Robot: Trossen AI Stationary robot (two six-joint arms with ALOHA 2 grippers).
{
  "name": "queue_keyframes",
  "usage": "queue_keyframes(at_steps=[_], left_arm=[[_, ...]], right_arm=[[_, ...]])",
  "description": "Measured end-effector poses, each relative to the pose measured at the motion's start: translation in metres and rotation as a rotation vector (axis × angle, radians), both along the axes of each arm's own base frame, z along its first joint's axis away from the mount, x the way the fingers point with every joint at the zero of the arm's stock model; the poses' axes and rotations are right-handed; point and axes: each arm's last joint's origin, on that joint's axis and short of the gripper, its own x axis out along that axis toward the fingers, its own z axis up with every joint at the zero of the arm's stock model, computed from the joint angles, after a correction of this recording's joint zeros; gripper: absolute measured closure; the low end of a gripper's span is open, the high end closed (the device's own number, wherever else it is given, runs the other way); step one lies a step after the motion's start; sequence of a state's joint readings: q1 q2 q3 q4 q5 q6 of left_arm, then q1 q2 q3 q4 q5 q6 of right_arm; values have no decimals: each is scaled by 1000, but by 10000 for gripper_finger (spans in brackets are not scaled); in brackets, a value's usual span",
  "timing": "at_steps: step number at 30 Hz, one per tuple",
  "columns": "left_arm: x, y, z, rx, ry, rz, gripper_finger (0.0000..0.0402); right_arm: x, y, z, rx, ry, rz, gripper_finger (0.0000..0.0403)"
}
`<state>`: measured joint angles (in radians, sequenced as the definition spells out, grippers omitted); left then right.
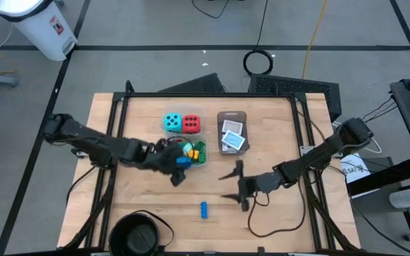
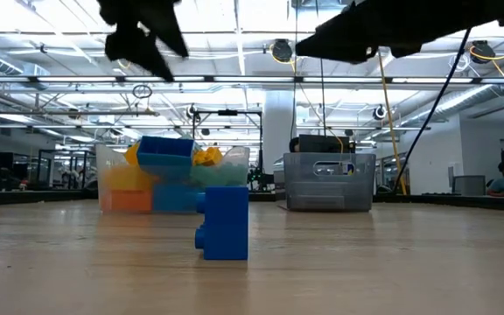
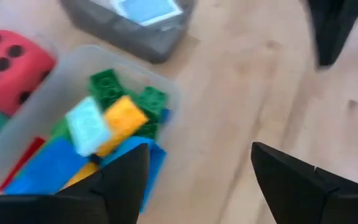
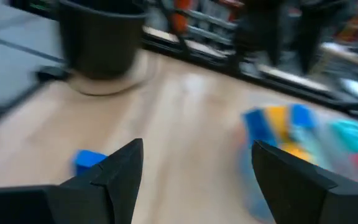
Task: Pick & Place Toys
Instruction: Put the blue game piece into the bottom transparent bin
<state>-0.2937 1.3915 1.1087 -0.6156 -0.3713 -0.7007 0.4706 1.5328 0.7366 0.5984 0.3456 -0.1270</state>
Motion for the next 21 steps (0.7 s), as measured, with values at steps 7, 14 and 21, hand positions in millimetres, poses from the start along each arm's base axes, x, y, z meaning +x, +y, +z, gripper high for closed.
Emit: queue_keyframes(at_steps=[7,14,21], left_arm=[[-2,-20,2,-22,-39,-62,128],[-2,-19,2,-25,-40,-60,128],[-2,-19,2,-10,-38,-74,128]], right_arm=[[45,30,-22,-131,206,236,138],[97,43,-29,-362,423,340,138],[118,39,-45,-380,459,484,139]])
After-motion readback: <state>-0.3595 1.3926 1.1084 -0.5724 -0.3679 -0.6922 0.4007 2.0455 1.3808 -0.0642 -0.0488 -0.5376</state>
